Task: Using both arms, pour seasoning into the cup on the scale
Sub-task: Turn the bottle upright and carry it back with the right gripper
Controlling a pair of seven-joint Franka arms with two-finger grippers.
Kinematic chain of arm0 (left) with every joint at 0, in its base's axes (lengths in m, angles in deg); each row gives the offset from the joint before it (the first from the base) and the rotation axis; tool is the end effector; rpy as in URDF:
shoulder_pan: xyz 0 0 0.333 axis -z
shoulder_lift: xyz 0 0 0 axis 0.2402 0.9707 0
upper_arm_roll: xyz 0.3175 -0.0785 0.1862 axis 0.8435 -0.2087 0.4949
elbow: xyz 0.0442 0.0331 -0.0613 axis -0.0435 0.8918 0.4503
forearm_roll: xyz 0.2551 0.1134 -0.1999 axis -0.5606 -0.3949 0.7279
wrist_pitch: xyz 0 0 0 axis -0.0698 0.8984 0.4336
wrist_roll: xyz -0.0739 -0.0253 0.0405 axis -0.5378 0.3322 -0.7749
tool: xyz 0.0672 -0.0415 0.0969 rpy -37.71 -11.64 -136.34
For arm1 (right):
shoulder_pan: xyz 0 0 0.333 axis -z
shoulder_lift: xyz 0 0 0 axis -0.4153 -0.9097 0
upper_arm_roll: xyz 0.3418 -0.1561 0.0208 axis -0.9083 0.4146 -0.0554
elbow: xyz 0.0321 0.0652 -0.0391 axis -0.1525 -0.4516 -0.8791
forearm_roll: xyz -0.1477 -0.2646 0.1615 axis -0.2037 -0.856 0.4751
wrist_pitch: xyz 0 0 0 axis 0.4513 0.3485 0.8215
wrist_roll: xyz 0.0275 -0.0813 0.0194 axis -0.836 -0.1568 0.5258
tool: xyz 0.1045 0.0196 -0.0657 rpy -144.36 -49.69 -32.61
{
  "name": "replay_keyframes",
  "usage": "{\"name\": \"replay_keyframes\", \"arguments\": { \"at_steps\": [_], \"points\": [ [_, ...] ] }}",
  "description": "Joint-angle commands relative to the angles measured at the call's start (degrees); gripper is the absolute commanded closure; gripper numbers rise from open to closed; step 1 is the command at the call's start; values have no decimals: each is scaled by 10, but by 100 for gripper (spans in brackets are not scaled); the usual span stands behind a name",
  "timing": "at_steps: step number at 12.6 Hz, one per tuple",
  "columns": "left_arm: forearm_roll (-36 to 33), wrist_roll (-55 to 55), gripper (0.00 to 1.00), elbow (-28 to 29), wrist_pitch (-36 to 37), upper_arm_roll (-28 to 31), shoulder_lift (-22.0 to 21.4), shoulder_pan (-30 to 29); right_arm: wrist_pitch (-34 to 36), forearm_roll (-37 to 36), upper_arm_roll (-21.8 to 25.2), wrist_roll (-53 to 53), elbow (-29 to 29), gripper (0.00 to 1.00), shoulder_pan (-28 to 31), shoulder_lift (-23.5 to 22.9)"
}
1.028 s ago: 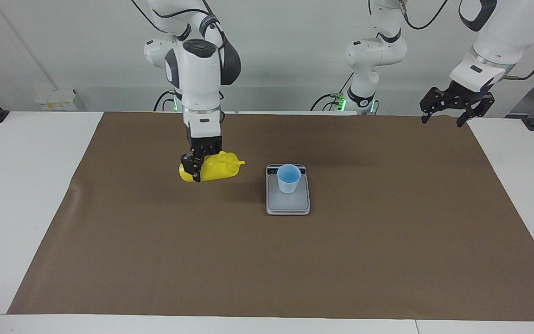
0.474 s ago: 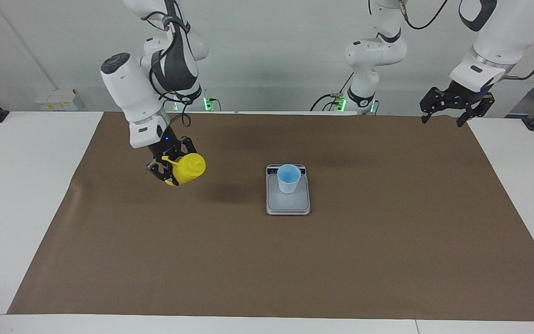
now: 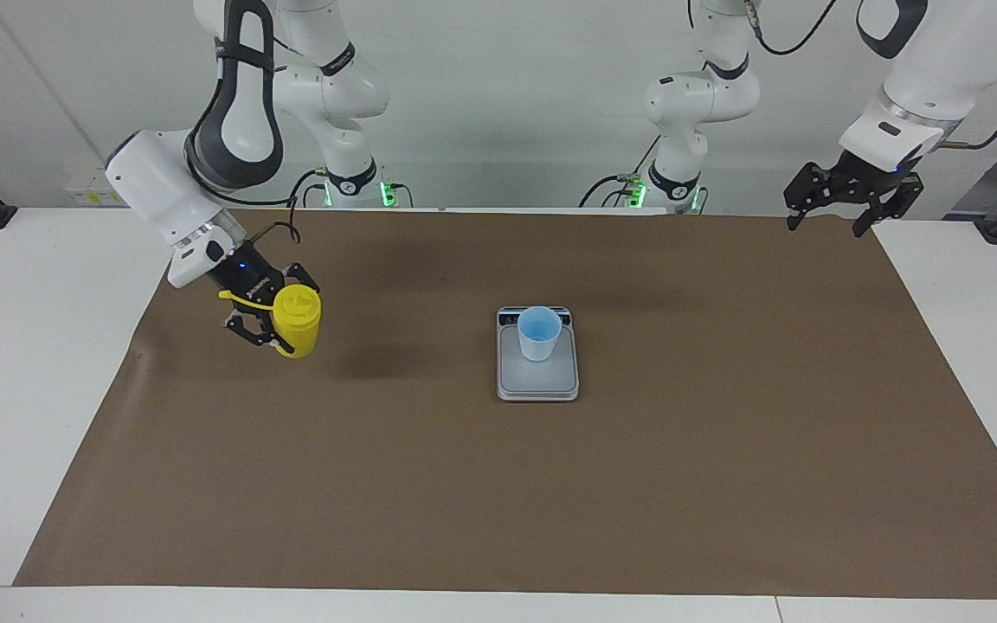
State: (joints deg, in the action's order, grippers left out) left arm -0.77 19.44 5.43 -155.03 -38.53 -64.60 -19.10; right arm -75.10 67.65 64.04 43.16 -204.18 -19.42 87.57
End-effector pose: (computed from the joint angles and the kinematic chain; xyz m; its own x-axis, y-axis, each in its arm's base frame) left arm 0.4718 -0.0227 0.6731 0.9823 -0.1865 -0.0202 -0.1862 -0.9824 0.0122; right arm 0.5067 -0.0395 0.4843 0.4870 0.6112 0.6239 0.8063 -0.5892 -0.0522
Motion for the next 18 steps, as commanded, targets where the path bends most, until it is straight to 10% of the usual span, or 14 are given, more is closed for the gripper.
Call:
{"name": "replay_keyframes", "arguments": {
  "at_steps": [1,10,18],
  "points": [
    [-6,-2,0,9,5,-3,-12,-6,35,86,-8,84,-11,100,53,-9],
    [-7,-2,0,9,5,-3,-12,-6,41,337,-8,344,-9,100,62,-104],
    [-7,-2,0,8,5,-3,-12,-6,61,344,-8,393,-19,100,77,-127]
  ]
}}
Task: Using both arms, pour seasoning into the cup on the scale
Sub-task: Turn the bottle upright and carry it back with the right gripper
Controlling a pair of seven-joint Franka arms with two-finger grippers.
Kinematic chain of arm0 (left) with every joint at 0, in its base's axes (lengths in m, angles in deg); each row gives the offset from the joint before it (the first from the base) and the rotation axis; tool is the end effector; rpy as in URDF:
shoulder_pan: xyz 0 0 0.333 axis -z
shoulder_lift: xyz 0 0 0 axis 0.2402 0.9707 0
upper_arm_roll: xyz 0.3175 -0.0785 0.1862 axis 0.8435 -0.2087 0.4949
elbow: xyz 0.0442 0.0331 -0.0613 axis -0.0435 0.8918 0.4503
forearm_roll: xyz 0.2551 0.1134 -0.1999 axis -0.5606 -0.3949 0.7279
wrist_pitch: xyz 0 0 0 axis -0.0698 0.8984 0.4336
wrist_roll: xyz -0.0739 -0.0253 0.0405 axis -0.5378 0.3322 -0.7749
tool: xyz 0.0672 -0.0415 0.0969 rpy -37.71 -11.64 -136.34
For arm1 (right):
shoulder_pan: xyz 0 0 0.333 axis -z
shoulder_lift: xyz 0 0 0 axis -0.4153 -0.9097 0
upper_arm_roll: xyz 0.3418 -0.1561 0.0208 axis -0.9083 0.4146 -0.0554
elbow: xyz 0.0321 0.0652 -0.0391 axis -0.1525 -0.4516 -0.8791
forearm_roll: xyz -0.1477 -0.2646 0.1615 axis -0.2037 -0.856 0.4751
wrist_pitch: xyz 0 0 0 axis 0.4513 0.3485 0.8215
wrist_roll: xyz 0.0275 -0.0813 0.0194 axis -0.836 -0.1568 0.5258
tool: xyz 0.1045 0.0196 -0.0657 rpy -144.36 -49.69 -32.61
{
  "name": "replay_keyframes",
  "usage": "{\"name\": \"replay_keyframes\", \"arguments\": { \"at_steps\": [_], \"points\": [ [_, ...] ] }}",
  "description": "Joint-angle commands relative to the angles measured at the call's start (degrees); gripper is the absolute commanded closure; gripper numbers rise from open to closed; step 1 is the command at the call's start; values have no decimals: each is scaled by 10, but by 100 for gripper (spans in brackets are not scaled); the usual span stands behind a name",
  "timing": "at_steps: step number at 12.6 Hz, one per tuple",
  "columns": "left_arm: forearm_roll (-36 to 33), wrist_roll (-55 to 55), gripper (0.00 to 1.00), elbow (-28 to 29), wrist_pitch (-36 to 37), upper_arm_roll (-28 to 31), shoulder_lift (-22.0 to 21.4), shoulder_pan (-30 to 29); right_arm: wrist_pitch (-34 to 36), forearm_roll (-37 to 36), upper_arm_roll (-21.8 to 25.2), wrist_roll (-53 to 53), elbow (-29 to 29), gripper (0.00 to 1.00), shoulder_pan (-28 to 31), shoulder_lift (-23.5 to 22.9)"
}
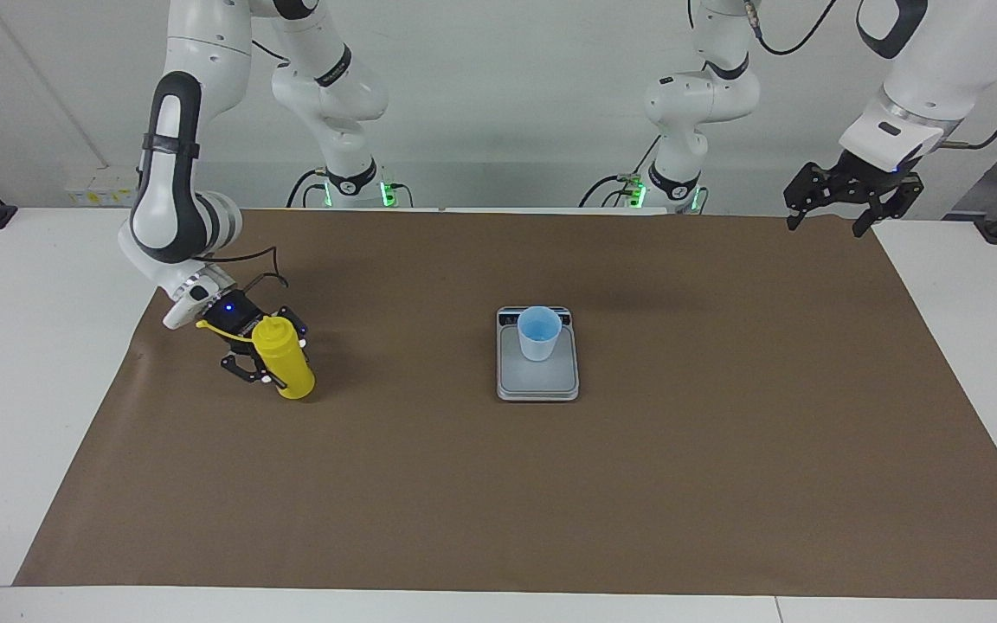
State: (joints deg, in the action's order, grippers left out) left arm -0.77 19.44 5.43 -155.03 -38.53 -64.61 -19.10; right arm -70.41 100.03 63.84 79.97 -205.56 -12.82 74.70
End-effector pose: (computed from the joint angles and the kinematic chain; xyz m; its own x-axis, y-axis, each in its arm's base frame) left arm 0.4718 -0.0227 0.6732 0.9823 -0.1865 -0.0200 -0.1863 -0.9824 0.0121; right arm 0.5267 -0.0809 0.3716 0.3244 0.4259 0.8446 0.8133 -0.5815 -0.0191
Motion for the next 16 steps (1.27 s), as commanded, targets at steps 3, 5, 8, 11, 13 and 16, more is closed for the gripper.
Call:
{"name": "replay_keyframes", "arguments": {
  "at_steps": [3,5,8,11,13,16],
  "points": [
    [-7,-2,0,9,5,-3,-12,-6,15,23,-6,41,-12,100,16,-3],
    [-7,-2,0,9,5,-3,-12,-6,14,23,-6,42,-13,100,16,-4],
    [-7,-2,0,8,5,-3,-12,-6,12,24,-6,50,-13,100,16,-5],
    [-7,-2,0,8,5,-3,-12,-6,12,24,-6,56,-13,100,15,-5],
    [-6,-2,0,8,5,-3,-12,-6,12,24,-6,58,-14,100,15,-5],
    [-7,-2,0,8,5,-3,-12,-6,12,24,-6,68,-15,64,15,-5]
  ]
}}
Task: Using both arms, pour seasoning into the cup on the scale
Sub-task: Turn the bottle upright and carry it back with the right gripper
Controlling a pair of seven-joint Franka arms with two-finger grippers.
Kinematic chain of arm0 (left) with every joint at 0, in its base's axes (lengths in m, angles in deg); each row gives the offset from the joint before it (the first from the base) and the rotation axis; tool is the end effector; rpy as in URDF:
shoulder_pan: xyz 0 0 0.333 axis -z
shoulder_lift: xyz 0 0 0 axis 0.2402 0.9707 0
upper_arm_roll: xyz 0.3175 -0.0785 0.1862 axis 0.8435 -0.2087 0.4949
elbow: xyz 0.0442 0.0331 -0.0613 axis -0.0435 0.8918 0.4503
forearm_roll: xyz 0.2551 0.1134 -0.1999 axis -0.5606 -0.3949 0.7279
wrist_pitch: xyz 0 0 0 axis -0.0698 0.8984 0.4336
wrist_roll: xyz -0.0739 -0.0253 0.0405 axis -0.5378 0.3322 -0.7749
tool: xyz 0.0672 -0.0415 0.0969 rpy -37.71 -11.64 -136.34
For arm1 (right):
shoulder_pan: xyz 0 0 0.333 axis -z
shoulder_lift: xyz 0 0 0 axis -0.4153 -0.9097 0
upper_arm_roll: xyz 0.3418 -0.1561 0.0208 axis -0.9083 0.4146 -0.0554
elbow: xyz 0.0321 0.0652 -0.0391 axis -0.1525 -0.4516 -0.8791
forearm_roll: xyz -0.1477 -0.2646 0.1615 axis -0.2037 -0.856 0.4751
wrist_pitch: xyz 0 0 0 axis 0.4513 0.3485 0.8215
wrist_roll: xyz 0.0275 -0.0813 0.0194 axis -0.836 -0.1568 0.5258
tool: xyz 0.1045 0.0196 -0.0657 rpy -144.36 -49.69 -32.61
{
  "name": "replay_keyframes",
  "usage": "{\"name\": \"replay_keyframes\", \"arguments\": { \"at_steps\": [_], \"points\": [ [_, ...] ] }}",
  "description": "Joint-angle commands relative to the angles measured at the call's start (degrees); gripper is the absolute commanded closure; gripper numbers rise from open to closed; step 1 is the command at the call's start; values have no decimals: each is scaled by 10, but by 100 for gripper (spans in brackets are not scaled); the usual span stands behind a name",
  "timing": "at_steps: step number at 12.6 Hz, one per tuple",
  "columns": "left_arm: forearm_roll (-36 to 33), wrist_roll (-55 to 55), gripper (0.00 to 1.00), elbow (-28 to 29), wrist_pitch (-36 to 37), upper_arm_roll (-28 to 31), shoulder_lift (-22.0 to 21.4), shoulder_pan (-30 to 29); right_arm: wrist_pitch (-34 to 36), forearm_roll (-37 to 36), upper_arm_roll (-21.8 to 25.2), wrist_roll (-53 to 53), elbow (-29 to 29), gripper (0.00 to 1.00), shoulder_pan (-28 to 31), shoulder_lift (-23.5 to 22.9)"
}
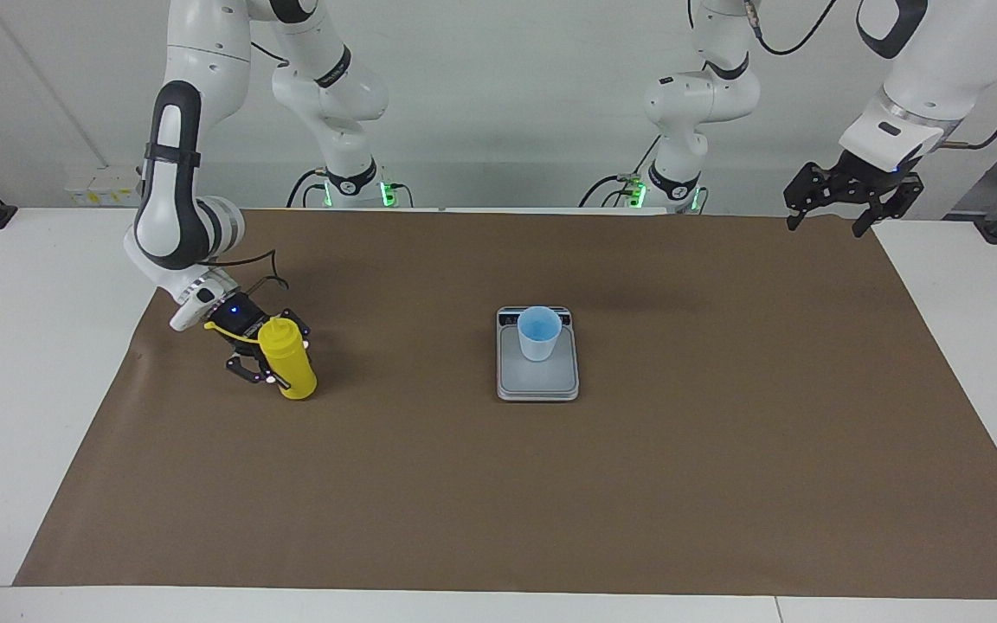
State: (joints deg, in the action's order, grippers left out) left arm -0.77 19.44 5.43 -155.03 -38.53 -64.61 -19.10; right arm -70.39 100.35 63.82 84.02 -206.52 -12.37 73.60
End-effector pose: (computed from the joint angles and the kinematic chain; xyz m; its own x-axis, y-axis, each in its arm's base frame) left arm 0.4718 -0.0227 0.6732 0.9823 -0.1865 -0.0200 -0.1863 -0.9824 0.0121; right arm 0.5217 -0.0837 0.3555 0.3002 0.4526 0.8396 0.8285 -0.5599 0.0056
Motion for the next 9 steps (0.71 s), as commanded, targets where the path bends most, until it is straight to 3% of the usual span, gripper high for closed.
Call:
{"name": "replay_keyframes", "arguments": {
  "at_steps": [1,2,9],
  "points": [
    [-7,-2,0,8,5,-3,-12,-6,9,22,-6,38,-6,34,8,6],
    [-7,-2,0,8,5,-3,-12,-6,8,28,-6,42,-6,0,7,6],
    [-6,-2,0,8,5,-3,-12,-6,10,22,-4,41,-10,0,17,7]
  ]
}}
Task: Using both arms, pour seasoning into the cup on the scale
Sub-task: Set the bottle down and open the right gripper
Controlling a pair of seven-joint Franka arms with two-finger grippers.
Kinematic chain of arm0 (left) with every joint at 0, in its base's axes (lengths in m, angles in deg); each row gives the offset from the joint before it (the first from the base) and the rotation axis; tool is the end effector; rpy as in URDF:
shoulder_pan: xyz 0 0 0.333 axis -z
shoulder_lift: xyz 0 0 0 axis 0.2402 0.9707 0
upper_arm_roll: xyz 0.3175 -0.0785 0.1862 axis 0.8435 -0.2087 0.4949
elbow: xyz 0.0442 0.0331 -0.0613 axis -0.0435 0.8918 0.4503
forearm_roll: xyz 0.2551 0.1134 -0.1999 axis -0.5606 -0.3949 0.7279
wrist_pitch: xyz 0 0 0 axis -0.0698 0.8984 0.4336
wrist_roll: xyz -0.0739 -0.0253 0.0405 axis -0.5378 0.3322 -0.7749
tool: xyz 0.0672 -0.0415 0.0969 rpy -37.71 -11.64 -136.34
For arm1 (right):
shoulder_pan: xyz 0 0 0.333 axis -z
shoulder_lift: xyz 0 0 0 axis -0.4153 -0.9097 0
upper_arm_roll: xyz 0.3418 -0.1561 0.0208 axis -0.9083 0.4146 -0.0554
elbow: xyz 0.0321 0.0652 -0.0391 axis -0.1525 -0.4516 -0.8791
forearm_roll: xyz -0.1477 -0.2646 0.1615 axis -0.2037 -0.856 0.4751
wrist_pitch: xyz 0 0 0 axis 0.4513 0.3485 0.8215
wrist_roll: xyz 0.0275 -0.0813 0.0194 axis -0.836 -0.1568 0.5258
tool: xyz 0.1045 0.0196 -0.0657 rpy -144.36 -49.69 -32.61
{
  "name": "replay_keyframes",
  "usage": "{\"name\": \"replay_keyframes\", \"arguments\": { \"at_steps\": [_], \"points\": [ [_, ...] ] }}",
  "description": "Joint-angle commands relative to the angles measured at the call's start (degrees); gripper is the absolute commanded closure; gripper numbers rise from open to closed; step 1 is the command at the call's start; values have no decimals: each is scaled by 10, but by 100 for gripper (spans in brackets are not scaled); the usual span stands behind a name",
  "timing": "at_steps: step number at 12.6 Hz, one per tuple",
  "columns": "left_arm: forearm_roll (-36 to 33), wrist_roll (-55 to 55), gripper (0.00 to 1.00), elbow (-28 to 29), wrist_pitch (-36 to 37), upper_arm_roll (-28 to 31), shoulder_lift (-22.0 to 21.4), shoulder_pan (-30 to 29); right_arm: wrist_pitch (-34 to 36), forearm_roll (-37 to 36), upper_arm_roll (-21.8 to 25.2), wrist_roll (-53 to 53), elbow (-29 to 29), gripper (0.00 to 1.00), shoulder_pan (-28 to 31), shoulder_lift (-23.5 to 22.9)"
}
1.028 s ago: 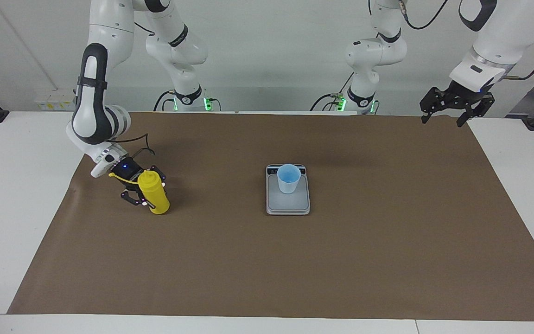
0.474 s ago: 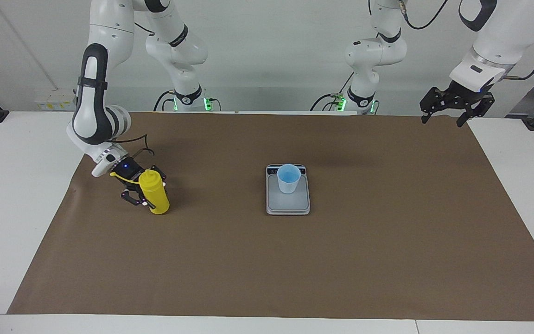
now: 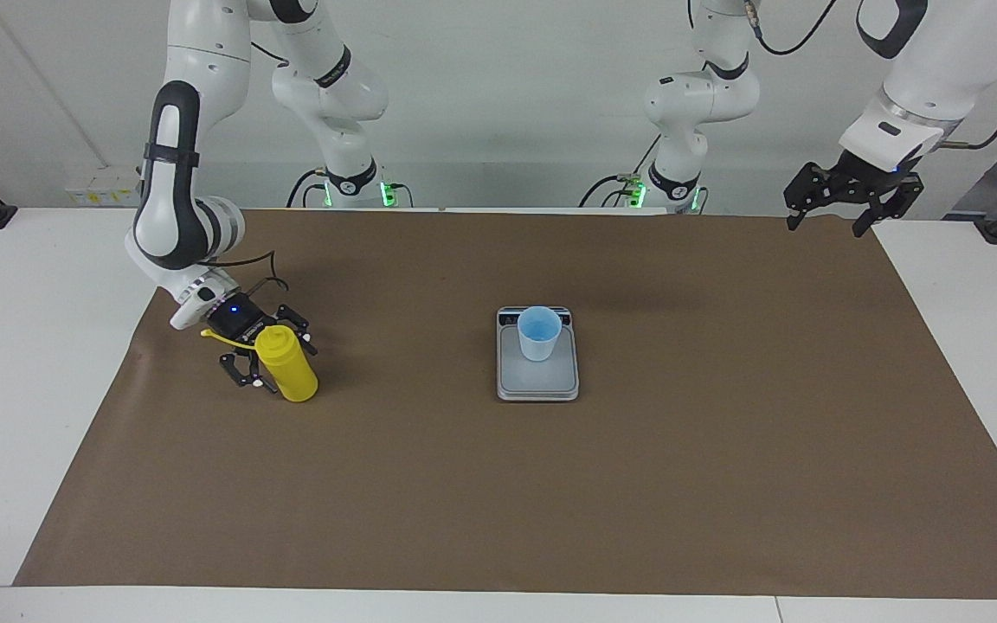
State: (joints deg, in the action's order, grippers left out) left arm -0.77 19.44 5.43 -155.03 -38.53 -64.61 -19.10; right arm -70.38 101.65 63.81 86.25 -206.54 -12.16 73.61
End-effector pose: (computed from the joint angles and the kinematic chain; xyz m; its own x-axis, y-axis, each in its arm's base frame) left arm 0.4718 -0.0227 0.6732 0.9823 -0.1865 -0.0200 -0.1863 -0.9824 0.0121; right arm 0.5221 -0.0855 0.3561 0.2745 0.4566 0.8463 0.8279 -0.5599 0.0335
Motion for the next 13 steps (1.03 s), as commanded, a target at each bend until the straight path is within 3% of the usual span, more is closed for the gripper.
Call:
{"name": "replay_keyframes", "arguments": {
  "at_steps": [1,6,13],
  "points": [
    [-7,-2,0,9,5,-3,-12,-6,9,1,-4,18,-13,0,21,7],
    [-7,-2,0,8,5,-3,-12,-6,11,-47,-1,11,-14,0,34,13],
    [-7,-2,0,9,5,-3,-12,-6,7,-202,3,-38,-18,0,83,22]
  ]
}}
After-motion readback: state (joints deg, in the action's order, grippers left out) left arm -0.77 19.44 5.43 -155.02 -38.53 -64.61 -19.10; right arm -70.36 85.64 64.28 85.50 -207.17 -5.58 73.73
